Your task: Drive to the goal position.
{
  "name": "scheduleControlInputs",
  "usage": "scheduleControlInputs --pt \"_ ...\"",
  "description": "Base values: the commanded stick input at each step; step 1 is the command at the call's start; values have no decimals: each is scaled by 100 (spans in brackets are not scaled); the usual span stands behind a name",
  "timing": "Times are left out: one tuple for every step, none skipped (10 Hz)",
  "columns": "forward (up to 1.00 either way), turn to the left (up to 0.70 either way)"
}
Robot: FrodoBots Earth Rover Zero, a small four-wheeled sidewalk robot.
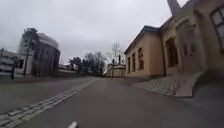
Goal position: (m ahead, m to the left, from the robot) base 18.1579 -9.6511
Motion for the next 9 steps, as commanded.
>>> scheduleControlInputs --pt "100 0" --pt "100 0" --pt "100 0" --pt "100 0" --pt "100 0" --pt "100 0" --pt "100 0" --pt "100 0" --pt "100 0"
